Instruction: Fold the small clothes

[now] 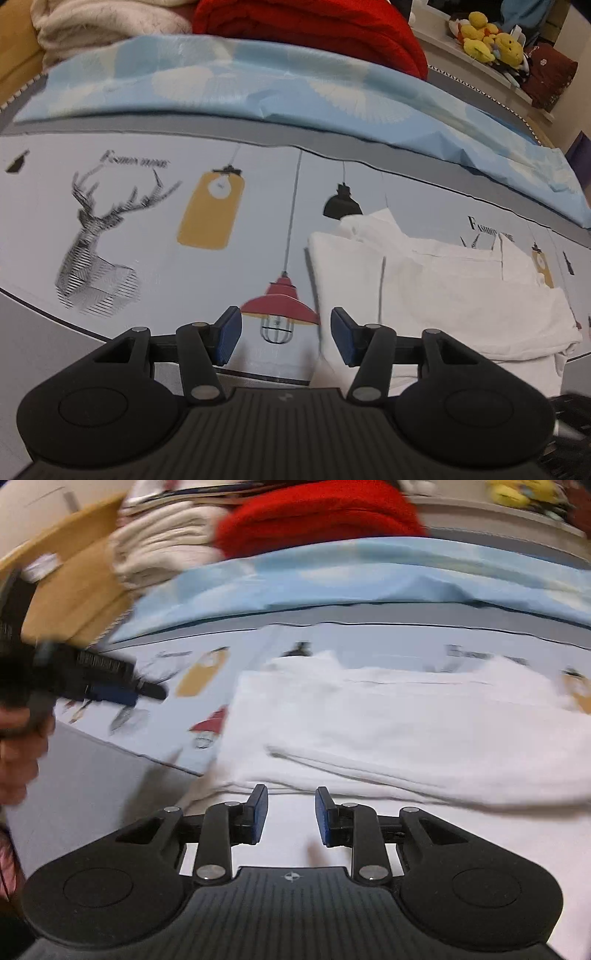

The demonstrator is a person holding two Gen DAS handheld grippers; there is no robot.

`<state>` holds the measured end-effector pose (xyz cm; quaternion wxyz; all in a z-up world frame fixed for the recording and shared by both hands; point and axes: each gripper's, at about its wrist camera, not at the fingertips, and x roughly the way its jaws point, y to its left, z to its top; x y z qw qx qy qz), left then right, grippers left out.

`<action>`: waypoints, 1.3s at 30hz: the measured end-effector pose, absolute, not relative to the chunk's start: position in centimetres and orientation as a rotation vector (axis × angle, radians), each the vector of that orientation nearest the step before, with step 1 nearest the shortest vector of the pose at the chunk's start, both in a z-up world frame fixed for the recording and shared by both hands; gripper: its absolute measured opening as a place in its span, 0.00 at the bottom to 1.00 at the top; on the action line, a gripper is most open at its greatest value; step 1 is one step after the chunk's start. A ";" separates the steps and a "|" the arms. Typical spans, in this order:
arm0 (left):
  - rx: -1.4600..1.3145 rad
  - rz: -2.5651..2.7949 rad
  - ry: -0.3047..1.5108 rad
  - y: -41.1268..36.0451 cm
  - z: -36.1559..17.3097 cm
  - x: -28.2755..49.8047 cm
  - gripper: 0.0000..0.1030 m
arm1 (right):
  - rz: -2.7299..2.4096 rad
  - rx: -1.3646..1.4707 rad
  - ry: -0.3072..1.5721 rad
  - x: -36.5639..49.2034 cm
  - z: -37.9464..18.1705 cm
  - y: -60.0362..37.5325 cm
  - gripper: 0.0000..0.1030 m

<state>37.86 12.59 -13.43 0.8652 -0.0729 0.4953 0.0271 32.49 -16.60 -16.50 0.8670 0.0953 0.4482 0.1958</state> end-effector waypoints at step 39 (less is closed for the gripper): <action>-0.205 0.133 1.020 9.4 -15.9 38.4 0.09 | -0.266 0.547 1.113 37.2 -25.6 -37.5 0.48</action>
